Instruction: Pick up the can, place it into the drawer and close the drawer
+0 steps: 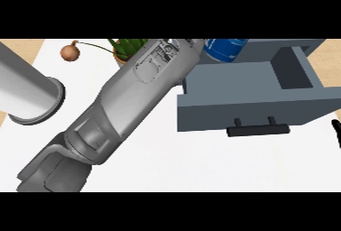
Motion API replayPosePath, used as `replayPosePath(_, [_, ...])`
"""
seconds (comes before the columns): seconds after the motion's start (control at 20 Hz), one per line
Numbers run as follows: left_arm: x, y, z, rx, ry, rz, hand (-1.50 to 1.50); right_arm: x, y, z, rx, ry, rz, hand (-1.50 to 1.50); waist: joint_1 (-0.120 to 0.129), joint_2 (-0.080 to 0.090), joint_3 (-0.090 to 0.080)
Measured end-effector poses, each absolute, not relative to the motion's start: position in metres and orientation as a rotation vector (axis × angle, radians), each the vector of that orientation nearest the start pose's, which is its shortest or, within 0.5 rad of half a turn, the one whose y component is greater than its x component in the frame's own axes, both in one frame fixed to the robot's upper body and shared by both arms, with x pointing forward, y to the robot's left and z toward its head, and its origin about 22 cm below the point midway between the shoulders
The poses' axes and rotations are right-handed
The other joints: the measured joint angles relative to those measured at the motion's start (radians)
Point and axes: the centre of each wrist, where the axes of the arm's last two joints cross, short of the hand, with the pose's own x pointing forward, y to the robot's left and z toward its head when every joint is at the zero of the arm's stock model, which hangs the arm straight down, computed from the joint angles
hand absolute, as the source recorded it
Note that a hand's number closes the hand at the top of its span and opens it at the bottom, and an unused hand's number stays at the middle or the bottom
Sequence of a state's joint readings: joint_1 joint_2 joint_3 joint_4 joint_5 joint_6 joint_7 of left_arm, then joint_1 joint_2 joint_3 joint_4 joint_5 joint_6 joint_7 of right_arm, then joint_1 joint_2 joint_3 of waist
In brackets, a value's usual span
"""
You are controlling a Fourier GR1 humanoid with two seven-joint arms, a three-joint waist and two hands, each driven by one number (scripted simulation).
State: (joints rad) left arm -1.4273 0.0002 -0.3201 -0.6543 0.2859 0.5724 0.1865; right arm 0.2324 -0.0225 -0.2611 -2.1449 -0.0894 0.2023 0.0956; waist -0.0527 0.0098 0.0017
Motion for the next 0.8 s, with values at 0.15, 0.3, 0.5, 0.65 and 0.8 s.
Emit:
replayPosePath(0.15, [0.417, -0.019, 0.231, 0.062, -1.772, -0.24, 1.5, 0.158, -0.301, 0.094, -0.177, -1.838, -0.018, -1.5, -0.006, 0.002, 0.0])
replayPosePath(0.3, [0.421, -0.019, 0.23, 0.069, -1.757, -0.244, 1.5, 0.157, -0.299, 0.096, -0.166, -1.839, -0.009, -1.5, -0.015, 0.004, 0.0])
replayPosePath(0.5, [0.423, -0.021, 0.226, 0.099, -1.753, -0.251, 1.5, 0.166, -0.301, 0.096, -0.158, -1.843, -0.001, -1.5, -0.021, 0.006, 0.001])
replayPosePath(0.65, [0.423, -0.022, 0.222, 0.128, -1.761, -0.247, 1.5, 0.169, -0.301, 0.097, -0.152, -1.846, 0.004, -1.5, -0.031, 0.008, 0.001])
replayPosePath(0.8, [0.425, -0.02, 0.213, 0.153, -1.772, -0.256, 1.5, 0.176, -0.299, 0.1, -0.163, -1.856, 0.0, -1.5, -0.032, 0.011, 0.001])
